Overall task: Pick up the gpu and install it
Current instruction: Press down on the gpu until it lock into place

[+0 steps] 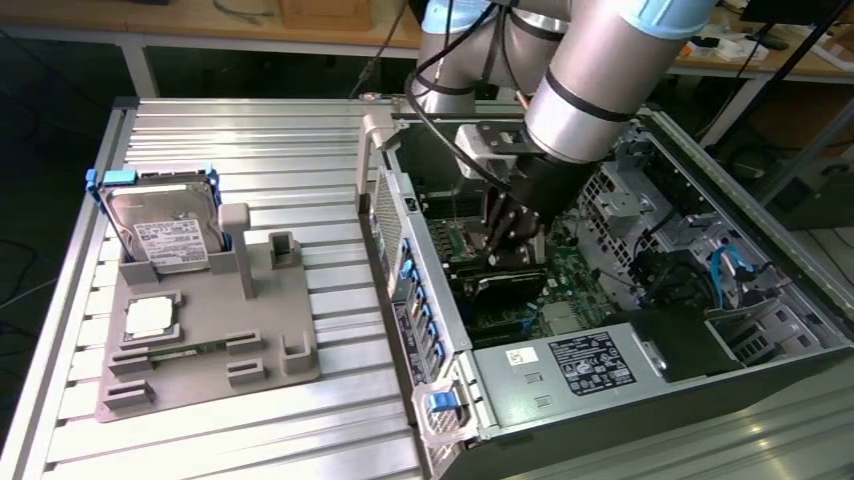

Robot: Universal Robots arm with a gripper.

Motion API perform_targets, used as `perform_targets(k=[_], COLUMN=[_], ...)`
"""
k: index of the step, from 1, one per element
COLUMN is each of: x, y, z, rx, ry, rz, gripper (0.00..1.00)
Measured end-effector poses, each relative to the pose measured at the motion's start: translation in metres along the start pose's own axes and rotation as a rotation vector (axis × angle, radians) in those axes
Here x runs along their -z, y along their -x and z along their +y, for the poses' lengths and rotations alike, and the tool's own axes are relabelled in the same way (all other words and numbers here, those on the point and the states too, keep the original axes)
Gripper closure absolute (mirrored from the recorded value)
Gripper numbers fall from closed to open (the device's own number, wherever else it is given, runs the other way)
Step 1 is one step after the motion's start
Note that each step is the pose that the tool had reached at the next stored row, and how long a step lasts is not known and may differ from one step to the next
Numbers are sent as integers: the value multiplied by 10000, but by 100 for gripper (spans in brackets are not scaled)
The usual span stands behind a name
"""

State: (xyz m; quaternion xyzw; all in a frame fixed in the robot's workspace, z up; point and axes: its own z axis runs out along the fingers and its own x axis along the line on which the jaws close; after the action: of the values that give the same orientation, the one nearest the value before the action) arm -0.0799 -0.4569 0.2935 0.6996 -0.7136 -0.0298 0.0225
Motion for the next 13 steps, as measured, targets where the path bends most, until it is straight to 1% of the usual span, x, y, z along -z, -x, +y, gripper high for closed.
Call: perform_targets(k=[1, 2, 3, 4, 5, 6, 7, 8, 9, 13], x=[-1, 1, -1, 7, 84, 82, 74, 65, 63, 66], y=[11, 16, 19, 27, 86, 118, 153, 226, 236, 237], z=[0, 4, 14, 26, 78, 153, 277, 436, 462, 464], rx=[-158, -201, -223, -266, -295, -313, -335, -351, -355, -355], ry=[427, 479, 483, 472, 442, 351, 239, 161, 151, 152], rz=[24, 64, 126, 443, 679, 835, 1042, 1205, 1236, 1238], gripper=[89, 89, 89, 89, 89, 89, 89, 89, 89, 89])
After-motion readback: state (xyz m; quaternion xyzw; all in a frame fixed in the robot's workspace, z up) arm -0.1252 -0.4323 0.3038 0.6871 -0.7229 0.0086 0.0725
